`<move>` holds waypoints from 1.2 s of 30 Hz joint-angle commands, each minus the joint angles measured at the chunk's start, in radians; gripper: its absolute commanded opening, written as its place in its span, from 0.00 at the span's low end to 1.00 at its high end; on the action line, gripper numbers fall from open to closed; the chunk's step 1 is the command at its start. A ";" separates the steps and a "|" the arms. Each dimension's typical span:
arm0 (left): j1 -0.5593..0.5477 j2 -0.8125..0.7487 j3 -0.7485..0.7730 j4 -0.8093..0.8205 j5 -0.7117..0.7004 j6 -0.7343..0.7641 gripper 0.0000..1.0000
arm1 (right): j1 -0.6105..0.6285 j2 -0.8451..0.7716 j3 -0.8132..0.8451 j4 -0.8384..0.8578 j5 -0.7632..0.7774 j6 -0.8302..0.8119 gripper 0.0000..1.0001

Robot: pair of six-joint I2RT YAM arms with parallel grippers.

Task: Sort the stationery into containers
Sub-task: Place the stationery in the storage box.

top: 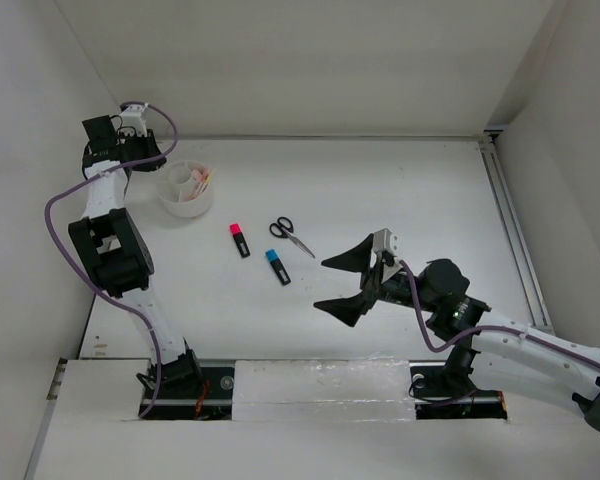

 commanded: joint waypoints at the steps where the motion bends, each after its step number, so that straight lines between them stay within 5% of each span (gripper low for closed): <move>1: 0.005 -0.033 0.035 0.031 0.059 0.003 0.00 | 0.010 -0.015 0.027 0.018 0.014 -0.001 1.00; 36: 0.005 -0.051 0.017 0.031 0.089 -0.006 0.00 | 0.010 0.023 0.027 0.018 -0.016 -0.001 1.00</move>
